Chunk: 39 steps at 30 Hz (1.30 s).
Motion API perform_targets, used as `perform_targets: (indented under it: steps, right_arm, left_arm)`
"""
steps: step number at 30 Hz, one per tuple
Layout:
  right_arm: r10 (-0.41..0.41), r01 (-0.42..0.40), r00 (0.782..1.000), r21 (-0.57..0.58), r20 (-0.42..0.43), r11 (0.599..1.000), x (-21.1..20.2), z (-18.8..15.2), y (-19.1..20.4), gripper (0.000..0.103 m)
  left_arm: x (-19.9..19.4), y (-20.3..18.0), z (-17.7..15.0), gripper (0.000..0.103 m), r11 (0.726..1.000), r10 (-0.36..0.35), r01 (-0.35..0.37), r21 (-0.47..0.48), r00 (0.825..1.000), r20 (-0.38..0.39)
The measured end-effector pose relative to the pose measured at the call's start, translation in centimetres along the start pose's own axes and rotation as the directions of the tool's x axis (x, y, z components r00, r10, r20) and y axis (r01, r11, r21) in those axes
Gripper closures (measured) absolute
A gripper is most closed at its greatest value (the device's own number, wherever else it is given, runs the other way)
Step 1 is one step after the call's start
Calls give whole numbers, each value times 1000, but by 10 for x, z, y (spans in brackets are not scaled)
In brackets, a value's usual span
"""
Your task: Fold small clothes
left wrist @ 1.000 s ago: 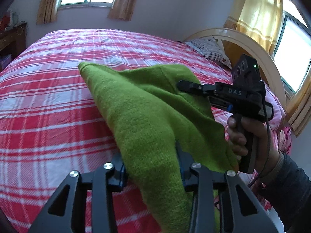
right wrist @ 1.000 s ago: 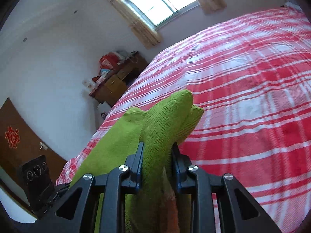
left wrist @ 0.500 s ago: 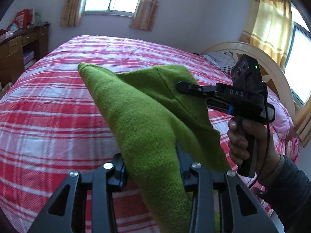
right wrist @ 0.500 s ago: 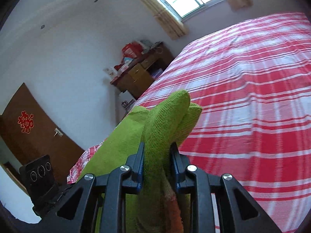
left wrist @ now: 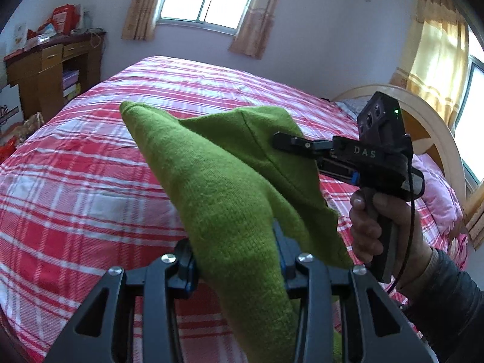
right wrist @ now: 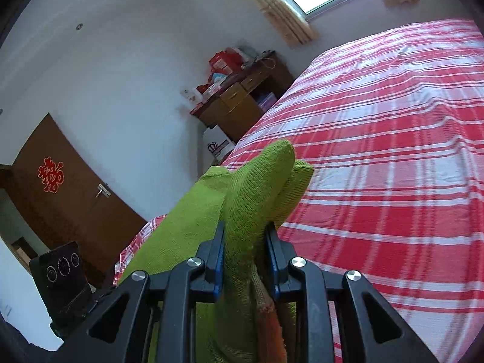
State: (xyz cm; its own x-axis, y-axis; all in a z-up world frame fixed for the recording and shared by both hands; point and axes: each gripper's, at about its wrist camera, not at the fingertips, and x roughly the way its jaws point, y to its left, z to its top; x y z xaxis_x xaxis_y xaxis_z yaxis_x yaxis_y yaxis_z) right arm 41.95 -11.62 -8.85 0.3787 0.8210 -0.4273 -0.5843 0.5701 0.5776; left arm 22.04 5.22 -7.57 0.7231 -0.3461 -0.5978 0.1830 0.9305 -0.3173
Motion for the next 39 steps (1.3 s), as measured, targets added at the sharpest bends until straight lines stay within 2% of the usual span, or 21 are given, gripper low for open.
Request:
perform_targets:
  steps: [23,30,39]
  right_arm:
    - [104,-109,990,-50,-99,993,92,3,55,80]
    - [126,-137,982,-66,-141,988,122,0,69,80]
    - [131,-142,976,-53,-175,988,143,-8,68,80]
  left_arm:
    - [-41,64,-8,63,992,92,-86,-93,994,63]
    - [-50,83,-15,63,986,131,-124,-111,989,61]
    - [-49,98,-23,63,981,141,-134,-138,989,37]
